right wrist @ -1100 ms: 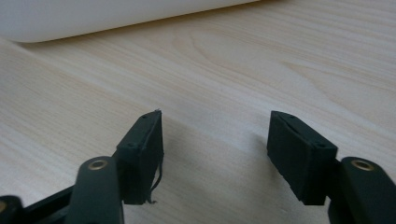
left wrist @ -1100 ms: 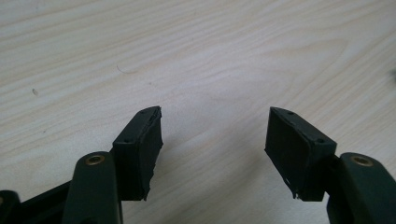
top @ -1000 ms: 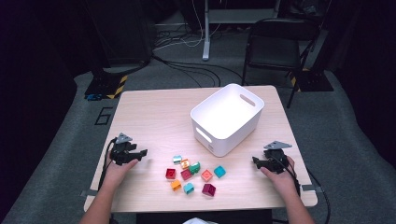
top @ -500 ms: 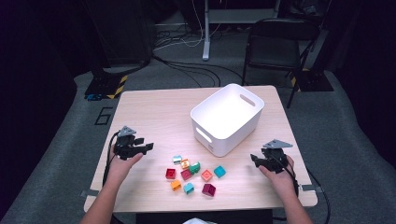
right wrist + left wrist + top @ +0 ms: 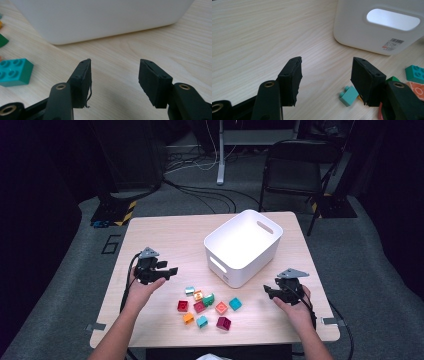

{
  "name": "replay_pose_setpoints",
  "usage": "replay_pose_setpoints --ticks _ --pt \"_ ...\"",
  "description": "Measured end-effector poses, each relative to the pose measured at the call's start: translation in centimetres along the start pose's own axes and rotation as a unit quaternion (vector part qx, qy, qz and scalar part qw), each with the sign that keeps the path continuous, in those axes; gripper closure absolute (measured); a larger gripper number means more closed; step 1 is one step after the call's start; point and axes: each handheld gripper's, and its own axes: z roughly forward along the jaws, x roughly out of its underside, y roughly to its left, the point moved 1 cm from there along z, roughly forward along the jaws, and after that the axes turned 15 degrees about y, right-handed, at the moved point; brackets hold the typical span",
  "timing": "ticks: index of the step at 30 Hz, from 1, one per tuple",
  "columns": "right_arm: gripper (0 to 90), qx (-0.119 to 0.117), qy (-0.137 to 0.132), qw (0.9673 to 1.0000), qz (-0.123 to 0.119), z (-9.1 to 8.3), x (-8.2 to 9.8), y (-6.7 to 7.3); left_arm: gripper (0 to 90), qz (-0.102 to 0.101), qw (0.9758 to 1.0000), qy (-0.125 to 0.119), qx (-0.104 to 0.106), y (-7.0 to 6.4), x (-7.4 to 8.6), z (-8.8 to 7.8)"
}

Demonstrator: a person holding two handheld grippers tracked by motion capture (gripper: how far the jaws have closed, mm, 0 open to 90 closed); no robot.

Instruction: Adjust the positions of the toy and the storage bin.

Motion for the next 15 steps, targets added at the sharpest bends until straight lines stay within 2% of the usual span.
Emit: replay_pose_setpoints --ticks 3,6,8,11,15 --pt "45.2 -0.028 -0.011 0.9995 0.001 -0.3 -0.9 0.6 42.3 0.005 1.0000 -0.001 0.002 -0.2 -0.5 -0.3" --pt "47.2 -0.056 -0.020 0.9981 -0.015 -0.8 -1.9 1.7 42.5 0.009 1.0000 -0.002 0.000 -0.3 -0.8 -0.4" --pt "47.6 -0.056 -0.020 0.9980 -0.019 -0.9 -2.2 2.1 42.6 0.010 0.9999 -0.003 0.001 -0.4 -0.9 -0.6" --pt "47.7 -0.053 -0.022 0.9975 -0.041 -0.7 -3.1 3.4 42.6 0.012 0.9999 -0.003 0.001 -0.4 -1.0 -0.6" --pt "48.0 -0.055 -0.019 0.9970 -0.052 -0.3 -3.7 3.9 42.5 0.011 0.9999 0.001 0.001 -0.3 -1.0 -0.6"
